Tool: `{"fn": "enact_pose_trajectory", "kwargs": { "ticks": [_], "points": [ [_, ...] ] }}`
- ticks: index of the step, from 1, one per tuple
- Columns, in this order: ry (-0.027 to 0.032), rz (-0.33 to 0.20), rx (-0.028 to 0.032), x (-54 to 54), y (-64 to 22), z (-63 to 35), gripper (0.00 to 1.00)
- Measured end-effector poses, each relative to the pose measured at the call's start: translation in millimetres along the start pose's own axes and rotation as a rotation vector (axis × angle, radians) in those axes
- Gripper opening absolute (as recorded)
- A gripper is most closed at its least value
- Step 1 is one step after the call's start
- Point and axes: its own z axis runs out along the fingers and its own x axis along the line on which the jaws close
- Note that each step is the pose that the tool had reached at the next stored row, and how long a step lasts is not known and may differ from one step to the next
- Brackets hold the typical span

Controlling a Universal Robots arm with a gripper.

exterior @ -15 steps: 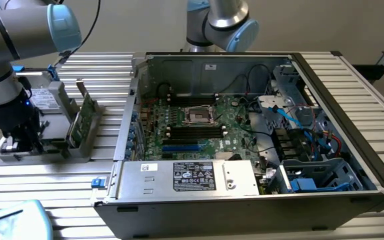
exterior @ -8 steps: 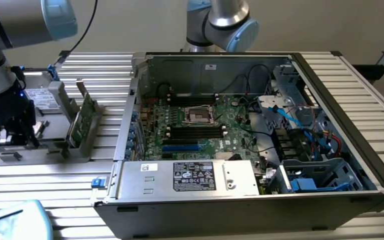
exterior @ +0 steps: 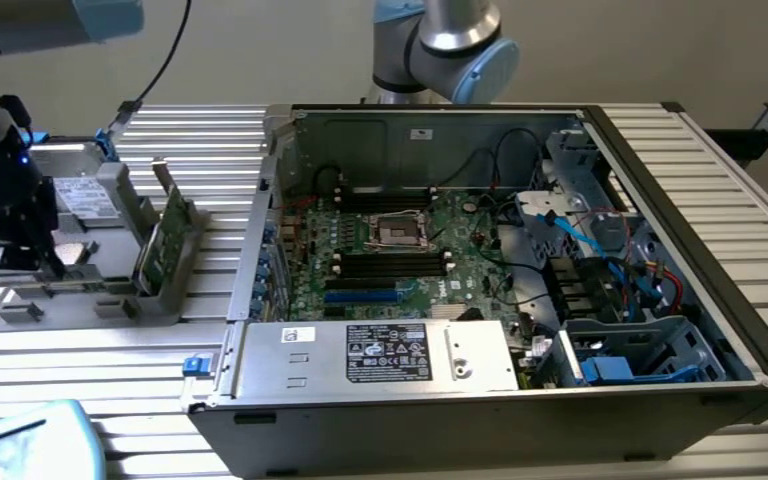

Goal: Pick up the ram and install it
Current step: 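Pick up the ram and move it above insertion slot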

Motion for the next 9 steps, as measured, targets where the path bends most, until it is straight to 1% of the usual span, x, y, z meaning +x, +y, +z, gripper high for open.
{"fn": "enact_pose_trajectory", "kwargs": {
  "ticks": [5, 7, 9],
  "points": [
    [-0.0026, 0.000, -0.0034, 1.7, -6.2, -21.0, 0.14],
    [-0.0054, -0.001, -0.0054, 2.5, -9.5, -27.6, 0.14],
    [-0.0094, -0.001, -0.0082, 3.6, -13.3, -33.5, 0.14]
  ]
}}
